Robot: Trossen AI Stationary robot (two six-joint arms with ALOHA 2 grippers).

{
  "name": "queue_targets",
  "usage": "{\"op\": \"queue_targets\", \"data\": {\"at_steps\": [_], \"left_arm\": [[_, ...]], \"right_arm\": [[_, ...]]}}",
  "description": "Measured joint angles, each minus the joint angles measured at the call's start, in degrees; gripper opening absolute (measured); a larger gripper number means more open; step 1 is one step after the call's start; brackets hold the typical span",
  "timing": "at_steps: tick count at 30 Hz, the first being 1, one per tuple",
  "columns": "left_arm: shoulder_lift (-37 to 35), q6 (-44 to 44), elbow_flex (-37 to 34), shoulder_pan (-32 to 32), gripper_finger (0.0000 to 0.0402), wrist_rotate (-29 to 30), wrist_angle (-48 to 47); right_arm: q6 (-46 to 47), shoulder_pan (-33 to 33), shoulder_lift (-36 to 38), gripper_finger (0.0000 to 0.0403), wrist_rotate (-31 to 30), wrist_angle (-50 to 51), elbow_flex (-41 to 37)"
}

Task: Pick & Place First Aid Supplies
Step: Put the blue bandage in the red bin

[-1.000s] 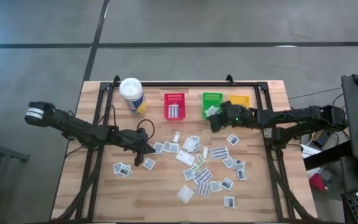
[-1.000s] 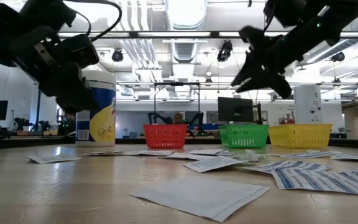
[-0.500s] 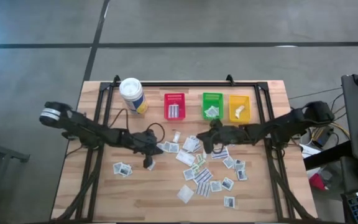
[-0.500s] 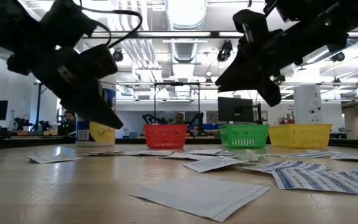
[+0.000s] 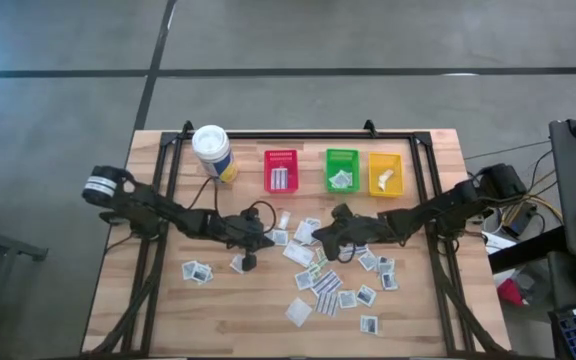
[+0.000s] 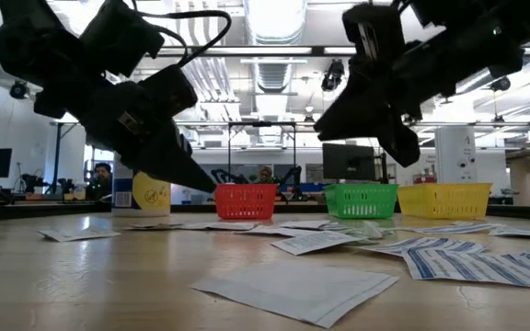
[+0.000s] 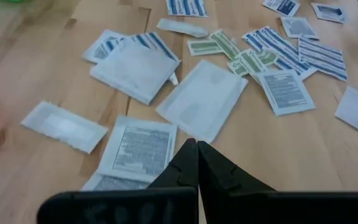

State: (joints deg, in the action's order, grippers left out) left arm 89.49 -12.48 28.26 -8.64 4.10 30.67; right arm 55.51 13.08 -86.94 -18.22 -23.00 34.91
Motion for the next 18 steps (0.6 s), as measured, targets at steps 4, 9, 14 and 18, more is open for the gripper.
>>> {"op": "queue_targets", "data": {"at_steps": [4, 9, 14, 18], "left_arm": [[2.15, 1.15, 0.36, -0.05, 0.0000, -0.60, 3.71], [5.04, 1.94, 0.36, -0.20, 0.0000, -4.85, 9.18], [7.99, 1.96, 0.48, -0.18, 0.0000, -5.07, 12.78], [10.76, 2.37, 2.15, -0.29, 0.0000, -5.13, 13.67]], "right_arm": [[0.00, 1.77, -2.88, 0.0058, 0.00, 0.08, 2.92], [1.04, 2.58, -7.90, 0.0059, 0.31, 0.20, 6.58], [3.04, 3.17, -11.19, 0.0059, 3.08, 0.12, 8.44], [5.05, 4.02, -11.60, 0.0059, 3.41, 1.18, 8.66]]}}
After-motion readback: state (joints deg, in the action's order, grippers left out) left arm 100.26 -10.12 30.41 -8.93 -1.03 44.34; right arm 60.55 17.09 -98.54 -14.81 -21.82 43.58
